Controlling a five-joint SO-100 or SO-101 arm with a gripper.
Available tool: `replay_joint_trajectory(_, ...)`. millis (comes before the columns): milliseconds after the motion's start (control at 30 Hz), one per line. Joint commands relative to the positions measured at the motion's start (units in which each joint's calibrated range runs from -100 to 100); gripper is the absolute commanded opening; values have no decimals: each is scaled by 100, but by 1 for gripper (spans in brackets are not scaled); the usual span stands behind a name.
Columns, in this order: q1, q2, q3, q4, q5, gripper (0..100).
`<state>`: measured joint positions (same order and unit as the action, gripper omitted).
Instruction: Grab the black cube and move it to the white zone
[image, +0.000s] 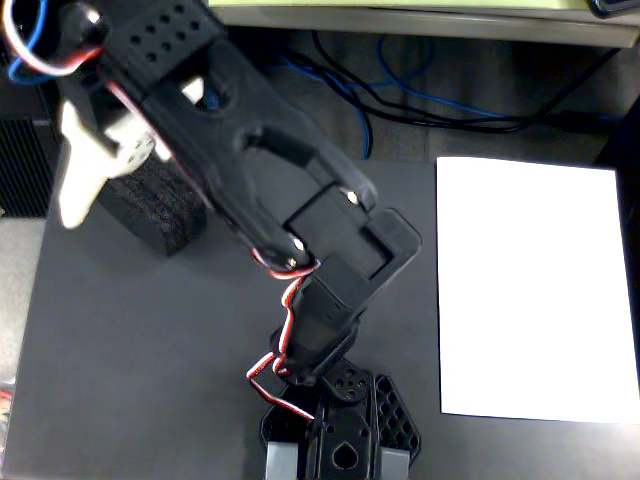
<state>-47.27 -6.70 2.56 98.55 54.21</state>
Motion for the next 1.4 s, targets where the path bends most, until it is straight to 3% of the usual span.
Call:
replay_joint_trajectory(0, 525, -241, -47, -378, 362, 39)
replay_joint_trajectory(400, 569, -225, -38, -455, 477, 39)
replay_joint_trajectory(567, 518, 1548, -147, -901, 446, 39)
replay_joint_trajectory(1033, 510, 1741, -38, -1338, 472, 39)
replay_joint_trajectory(1200, 510, 3278, -147, -1553, 462, 39)
replay_joint_trajectory(1300, 510, 3329, -147, -1561, 441, 39)
replay_joint_trajectory(1367, 510, 3329, -147, -1604, 436, 32)
